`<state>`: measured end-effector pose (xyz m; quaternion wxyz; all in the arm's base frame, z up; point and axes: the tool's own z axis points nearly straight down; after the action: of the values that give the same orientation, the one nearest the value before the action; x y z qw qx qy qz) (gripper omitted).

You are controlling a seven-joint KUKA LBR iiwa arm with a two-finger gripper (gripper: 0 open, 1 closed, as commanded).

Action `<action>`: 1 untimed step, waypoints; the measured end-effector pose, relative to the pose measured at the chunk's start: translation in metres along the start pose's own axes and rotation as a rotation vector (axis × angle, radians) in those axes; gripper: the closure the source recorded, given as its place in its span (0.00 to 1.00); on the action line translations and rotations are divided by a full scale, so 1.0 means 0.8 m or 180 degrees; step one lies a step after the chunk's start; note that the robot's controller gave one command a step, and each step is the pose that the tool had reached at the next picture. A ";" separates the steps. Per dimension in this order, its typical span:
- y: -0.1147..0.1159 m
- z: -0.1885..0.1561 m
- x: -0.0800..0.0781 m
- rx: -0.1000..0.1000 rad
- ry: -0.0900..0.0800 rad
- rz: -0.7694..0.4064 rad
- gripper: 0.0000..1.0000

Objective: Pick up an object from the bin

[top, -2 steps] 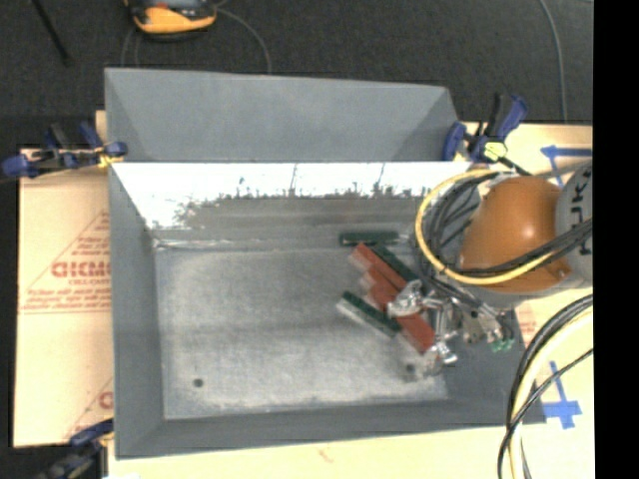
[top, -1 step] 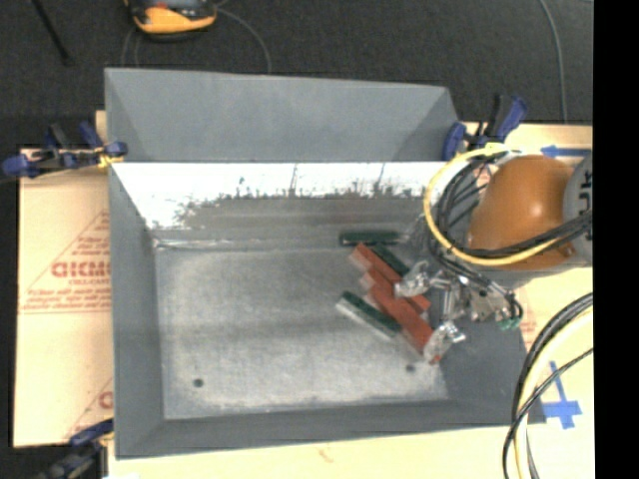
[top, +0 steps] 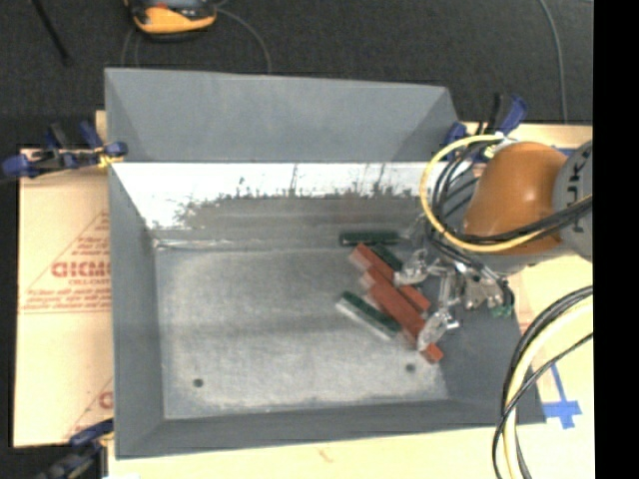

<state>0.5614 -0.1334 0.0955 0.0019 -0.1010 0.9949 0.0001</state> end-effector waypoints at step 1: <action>0.009 0.013 -0.019 -0.0023 -0.0009 0.0533 1.00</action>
Offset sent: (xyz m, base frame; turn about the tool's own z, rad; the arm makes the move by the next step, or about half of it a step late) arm 0.0000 0.0000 0.0000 0.0000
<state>0.5750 -0.1236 0.0850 0.0029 -0.0174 0.9998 0.0039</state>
